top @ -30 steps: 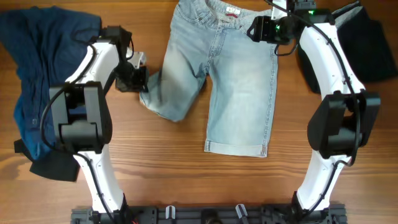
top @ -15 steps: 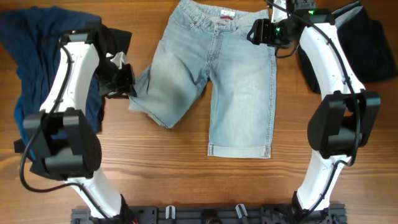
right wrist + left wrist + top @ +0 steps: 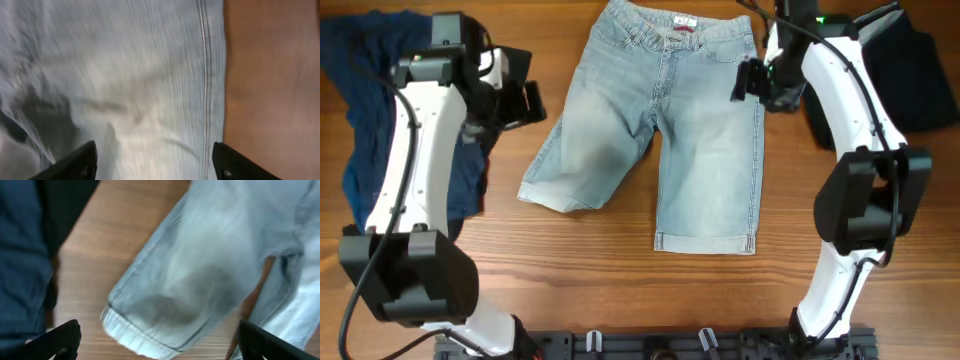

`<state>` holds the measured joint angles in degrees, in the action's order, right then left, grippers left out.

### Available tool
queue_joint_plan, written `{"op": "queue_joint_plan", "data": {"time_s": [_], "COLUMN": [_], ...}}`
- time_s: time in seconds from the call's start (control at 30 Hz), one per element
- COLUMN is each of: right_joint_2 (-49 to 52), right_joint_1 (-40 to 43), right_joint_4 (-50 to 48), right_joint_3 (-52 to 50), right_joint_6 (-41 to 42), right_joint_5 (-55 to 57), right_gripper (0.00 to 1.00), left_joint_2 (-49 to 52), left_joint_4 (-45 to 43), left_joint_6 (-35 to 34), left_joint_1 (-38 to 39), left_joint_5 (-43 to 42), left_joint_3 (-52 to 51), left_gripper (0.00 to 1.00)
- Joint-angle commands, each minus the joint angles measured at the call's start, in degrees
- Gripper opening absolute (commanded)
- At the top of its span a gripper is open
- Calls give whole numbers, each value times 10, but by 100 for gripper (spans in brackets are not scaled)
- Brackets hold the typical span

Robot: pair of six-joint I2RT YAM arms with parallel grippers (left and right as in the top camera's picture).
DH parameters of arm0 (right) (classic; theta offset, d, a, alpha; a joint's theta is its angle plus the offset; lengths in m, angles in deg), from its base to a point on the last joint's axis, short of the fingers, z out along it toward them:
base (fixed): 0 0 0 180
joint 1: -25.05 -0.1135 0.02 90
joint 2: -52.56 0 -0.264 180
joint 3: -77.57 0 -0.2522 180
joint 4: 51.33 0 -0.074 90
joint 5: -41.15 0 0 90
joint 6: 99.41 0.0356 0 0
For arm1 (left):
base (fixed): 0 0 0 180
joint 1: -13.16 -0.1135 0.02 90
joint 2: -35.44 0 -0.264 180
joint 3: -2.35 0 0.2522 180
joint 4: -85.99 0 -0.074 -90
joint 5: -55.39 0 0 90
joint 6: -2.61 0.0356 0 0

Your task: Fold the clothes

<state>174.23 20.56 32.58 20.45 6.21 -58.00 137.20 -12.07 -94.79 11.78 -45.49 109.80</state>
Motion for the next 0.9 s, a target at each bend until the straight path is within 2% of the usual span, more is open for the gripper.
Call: {"op": "queue_joint_plan", "data": {"time_s": [0.0, 0.17, 0.27, 0.33, 0.37, 0.53, 0.7, 0.8, 0.87], "right_joint_2": [-5, -5, -5, -5, -5, -5, -5, -5, -5], "right_joint_1": [-18, -33, -33, -30, -27, -7, -6, -6, -6], "right_joint_4": [24, 21, 10, 0, -3, -16, -25, -29, -33], "right_joint_3": [7, 7, 7, 7, 7, 7, 7, 7, 7], "right_joint_6": [7, 7, -5, -14, -18, -22, -21, -21, -21], "right_joint_5": [1, 1, 1, 2, 2, 1, 1, 1, 1], "right_gripper": [72, 70, 71, 71, 71, 71, 71, 71, 71], "left_joint_2": [2, 5, 5, 5, 5, 5, 5, 5, 5], "left_joint_4": [-5, 65, 84, 50, 31, -74, -183, -207, -216], "left_joint_6": [57, 179, 190, 189, 181, 51, 47, 47, 47], "left_joint_1": [40, 130, 194, 241, 256, 294, 294, 295, 295], "left_joint_5": [-35, -71, -34, -12, -5, 132, 136, 142, 145], "left_joint_3": [0, 0, -23, -78, -105, -233, -285, -309, -325], "left_gripper": [100, 99, 100, 99, 94, 78, 45, 35, 34]}}
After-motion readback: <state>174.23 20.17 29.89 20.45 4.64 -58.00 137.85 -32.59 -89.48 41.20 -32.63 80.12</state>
